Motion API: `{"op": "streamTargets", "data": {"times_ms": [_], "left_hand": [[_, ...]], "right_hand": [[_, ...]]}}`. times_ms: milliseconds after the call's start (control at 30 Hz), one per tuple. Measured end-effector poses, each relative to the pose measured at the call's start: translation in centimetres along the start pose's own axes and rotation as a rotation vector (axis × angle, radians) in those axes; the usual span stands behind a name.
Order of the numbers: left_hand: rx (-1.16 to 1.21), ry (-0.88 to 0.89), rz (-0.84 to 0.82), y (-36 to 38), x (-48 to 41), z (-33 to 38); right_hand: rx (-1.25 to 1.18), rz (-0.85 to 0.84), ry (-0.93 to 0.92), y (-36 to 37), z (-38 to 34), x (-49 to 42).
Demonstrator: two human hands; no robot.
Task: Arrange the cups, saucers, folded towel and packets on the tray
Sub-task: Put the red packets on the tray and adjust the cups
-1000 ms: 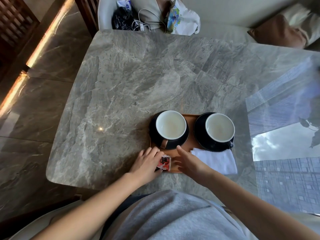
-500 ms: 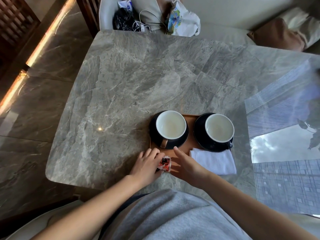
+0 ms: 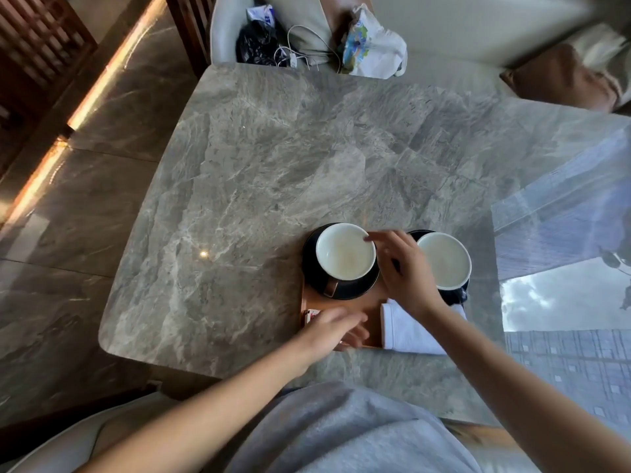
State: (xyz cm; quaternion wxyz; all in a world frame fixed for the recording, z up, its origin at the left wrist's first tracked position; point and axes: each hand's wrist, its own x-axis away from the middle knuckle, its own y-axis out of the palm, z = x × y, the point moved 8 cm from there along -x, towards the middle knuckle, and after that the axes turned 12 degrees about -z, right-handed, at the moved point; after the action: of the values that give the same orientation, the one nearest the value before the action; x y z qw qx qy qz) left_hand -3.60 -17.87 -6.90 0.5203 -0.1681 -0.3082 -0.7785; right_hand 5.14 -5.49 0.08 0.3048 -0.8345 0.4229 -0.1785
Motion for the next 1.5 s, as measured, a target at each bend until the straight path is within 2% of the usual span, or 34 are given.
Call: {"op": "streamTargets", "data": {"times_ms": [67,167,267,333,500,700,867,1133,1367,1500], "left_hand": [[0.258,-0.111,-0.016,1.3,-2.2,0.3],[0.580,-0.135,0.073,2.0,-5.2,1.3],[0.762,-0.112,0.108,2.0,-6.5,1.8],[0.785,-0.108,0.098,2.0,-6.6,1.6],[0.887,-0.104,0.174,1.1,-5.9,0.4],[1.088,-0.065,0.391,-0.2,-5.2,-0.8],[1.022,-0.048,0.571,-3.2,-4.6,-1.0],[0.739,0.011,0.733,-6.6,-4.0,0.7],[0.551,0.008,0.676,-8.6,-5.6,1.6],[0.392,-0.032,0.677,-9.6,-6.5,2.2]], "right_hand": [[0.158,-0.102,-0.114,0.9,-1.7,-3.1],[0.338,-0.355,-0.216,4.5,-3.0,-6.2],[0.440,-0.505,-0.214,7.1,-2.6,-7.6],[0.460,-0.564,-0.176,8.0,-1.8,-7.9],[0.475,-0.588,-0.106,8.5,-1.0,-8.3],[0.279,-0.455,0.100,7.1,1.0,-9.0],[0.061,-0.262,0.276,5.2,3.6,-8.5],[-0.237,-0.146,0.446,4.4,6.5,-5.0],[-0.933,-0.066,0.670,6.8,7.3,0.7],[-1.083,-0.048,0.728,8.0,7.1,1.9]]}}
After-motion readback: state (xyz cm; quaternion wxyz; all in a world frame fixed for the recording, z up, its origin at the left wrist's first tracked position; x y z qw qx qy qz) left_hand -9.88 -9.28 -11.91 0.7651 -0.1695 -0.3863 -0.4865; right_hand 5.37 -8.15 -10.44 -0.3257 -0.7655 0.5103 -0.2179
